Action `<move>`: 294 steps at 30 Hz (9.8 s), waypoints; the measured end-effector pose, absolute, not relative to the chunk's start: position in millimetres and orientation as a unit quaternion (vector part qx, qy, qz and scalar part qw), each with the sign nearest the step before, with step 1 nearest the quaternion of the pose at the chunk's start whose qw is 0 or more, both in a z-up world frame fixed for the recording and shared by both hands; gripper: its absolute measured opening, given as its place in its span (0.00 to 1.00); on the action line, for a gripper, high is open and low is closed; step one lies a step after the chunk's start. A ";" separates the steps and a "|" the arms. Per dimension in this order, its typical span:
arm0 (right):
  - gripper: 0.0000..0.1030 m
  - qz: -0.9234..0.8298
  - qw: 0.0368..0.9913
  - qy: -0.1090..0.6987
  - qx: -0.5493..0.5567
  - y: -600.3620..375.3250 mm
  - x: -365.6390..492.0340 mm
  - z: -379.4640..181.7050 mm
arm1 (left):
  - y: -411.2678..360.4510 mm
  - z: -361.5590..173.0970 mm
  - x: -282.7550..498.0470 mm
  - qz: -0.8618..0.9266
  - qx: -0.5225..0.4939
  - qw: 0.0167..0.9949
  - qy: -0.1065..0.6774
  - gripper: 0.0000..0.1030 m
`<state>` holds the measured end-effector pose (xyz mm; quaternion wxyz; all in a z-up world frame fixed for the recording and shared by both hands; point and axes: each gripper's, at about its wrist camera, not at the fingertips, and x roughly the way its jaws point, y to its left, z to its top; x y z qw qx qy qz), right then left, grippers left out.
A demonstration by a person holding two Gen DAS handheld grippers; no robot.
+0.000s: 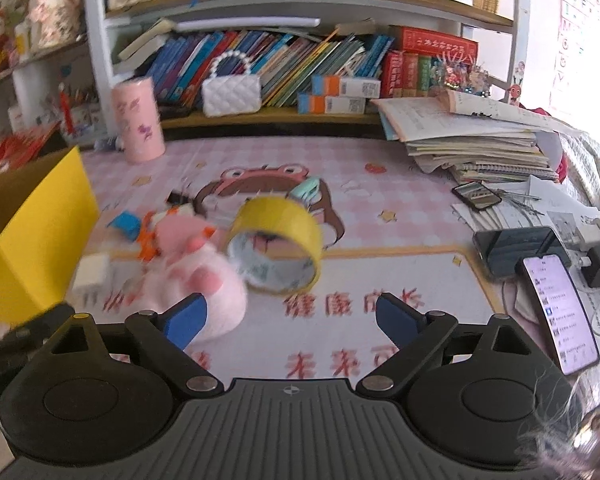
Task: Organize objects
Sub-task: 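Grasp the pink plush pig with the left tool while the right tool grasps the yellow tape roll, then carry the pig and tape roll into the yellow box and release both, then withdraw both tools from the box back over the table items, then grasp the white medicine box with the left tool while the right tool grasps the grey toy truck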
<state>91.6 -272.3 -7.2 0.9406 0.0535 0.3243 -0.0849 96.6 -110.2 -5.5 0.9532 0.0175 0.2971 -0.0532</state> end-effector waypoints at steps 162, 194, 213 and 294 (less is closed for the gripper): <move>0.09 0.189 0.908 0.342 -0.150 5.8 279.2 -12.6 | 114.3 -1.4 211.6 0.000 -0.013 0.947 0.322 0.64; 0.51 0.216 0.907 0.324 -0.162 0.3 268.1 13.7 | 114.3 25.8 171.8 0.025 -0.019 0.966 0.257 0.83; 0.71 0.105 0.952 0.284 -0.040 -17.8 139.4 19.9 | 146.8 21.8 80.4 0.070 -0.054 0.968 0.235 0.90; 0.93 -0.117 0.931 0.345 0.023 -232.7 79.7 -14.6 | -67.0 -21.4 105.2 -0.127 0.026 0.928 0.348 0.96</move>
